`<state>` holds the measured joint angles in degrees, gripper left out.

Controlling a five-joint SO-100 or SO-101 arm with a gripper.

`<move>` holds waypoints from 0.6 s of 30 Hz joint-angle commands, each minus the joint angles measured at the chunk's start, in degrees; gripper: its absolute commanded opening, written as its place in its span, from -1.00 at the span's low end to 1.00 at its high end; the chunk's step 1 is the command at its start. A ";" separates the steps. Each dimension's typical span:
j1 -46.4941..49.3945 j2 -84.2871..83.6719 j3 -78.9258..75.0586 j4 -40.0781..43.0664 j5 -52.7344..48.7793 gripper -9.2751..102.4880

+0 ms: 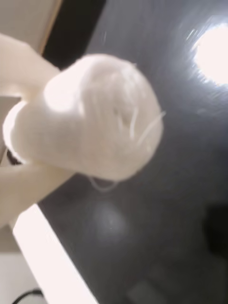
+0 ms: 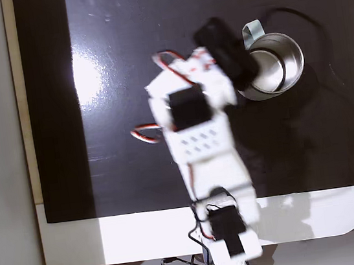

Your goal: Grasp a gauze and put it in the cup.

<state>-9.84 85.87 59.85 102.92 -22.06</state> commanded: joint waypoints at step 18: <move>34.28 2.29 -14.06 -0.18 1.58 -0.83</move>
<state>21.97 89.65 51.15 103.18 -21.01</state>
